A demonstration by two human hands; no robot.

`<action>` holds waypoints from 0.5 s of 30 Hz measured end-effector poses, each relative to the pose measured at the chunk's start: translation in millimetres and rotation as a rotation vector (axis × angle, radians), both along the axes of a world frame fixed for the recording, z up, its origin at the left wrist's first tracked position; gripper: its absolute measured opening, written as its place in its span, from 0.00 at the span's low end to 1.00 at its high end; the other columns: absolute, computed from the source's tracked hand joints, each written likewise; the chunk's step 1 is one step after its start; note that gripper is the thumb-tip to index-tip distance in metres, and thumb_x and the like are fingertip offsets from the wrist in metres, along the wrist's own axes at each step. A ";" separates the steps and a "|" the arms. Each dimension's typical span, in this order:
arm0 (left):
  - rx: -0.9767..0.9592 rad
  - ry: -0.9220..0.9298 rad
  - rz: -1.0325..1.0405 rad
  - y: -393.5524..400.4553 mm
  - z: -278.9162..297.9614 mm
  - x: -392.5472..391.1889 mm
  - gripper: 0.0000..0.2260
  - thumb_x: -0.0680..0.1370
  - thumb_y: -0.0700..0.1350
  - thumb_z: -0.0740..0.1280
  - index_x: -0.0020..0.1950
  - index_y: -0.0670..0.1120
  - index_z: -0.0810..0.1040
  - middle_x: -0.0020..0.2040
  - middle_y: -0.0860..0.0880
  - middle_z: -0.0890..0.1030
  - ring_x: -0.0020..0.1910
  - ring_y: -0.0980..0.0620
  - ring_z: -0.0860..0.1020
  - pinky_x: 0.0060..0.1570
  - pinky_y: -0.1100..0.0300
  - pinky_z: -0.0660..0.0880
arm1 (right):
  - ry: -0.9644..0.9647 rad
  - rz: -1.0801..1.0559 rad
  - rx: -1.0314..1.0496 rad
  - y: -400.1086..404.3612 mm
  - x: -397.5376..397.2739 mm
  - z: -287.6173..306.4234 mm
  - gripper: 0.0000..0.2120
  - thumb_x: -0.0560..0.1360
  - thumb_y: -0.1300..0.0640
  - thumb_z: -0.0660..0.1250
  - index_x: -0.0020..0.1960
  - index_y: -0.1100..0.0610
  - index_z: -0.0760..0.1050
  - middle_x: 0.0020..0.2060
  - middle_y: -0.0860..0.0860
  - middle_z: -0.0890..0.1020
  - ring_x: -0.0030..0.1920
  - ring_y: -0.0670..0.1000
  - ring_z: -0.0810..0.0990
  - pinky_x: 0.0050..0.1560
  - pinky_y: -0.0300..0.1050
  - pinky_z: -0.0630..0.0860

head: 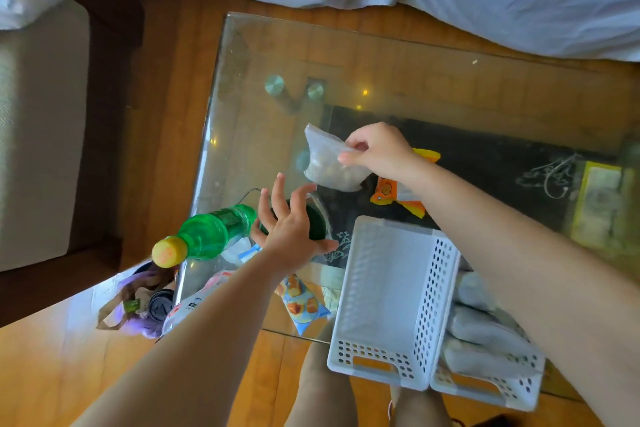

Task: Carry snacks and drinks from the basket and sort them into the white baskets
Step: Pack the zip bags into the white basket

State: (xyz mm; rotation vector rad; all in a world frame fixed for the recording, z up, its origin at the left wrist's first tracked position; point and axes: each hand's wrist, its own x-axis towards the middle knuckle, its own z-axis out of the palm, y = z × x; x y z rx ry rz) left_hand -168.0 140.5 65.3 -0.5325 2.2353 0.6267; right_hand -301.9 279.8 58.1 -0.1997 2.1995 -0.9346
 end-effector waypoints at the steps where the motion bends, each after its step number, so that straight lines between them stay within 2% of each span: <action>1: -0.007 0.003 0.011 0.1 -0.1 0.0 0.40 0.66 0.53 0.76 0.69 0.64 0.54 0.74 0.57 0.34 0.74 0.48 0.34 0.69 0.40 0.47 | 0.024 -0.048 -0.031 8.8 5.2 10.3 0.08 0.72 0.56 0.70 0.46 0.60 0.81 0.35 0.47 0.78 0.39 0.46 0.74 0.34 0.34 0.66; 6: -0.042 -0.016 0.041 2.9 4.9 -4.0 0.40 0.64 0.52 0.77 0.69 0.63 0.57 0.76 0.55 0.39 0.75 0.46 0.39 0.68 0.40 0.51 | 0.178 -0.375 -0.136 76.4 31.0 56.6 0.07 0.71 0.58 0.70 0.47 0.60 0.80 0.36 0.47 0.79 0.37 0.43 0.74 0.34 0.29 0.65; 9: -0.116 -0.029 0.053 10.3 13.2 -8.0 0.41 0.64 0.52 0.77 0.71 0.61 0.59 0.77 0.52 0.46 0.75 0.45 0.45 0.69 0.39 0.50 | 0.309 -0.546 -0.147 125.3 58.6 76.9 0.06 0.71 0.60 0.69 0.47 0.60 0.80 0.35 0.45 0.78 0.36 0.42 0.74 0.36 0.27 0.66; 12: -0.241 0.144 0.040 38.7 22.7 -1.5 0.36 0.67 0.44 0.74 0.71 0.56 0.63 0.75 0.49 0.57 0.74 0.45 0.53 0.70 0.40 0.45 | 0.523 -0.643 -0.050 174.4 91.9 90.5 0.06 0.70 0.62 0.70 0.45 0.64 0.79 0.39 0.49 0.77 0.40 0.47 0.73 0.39 0.29 0.65; 15: -0.209 0.325 -0.052 95.0 33.0 13.9 0.31 0.69 0.34 0.66 0.70 0.53 0.65 0.73 0.48 0.61 0.72 0.45 0.57 0.70 0.44 0.47 | 0.650 -0.691 0.059 222.2 127.5 98.6 0.07 0.72 0.60 0.69 0.45 0.65 0.79 0.39 0.50 0.76 0.40 0.47 0.73 0.39 0.25 0.64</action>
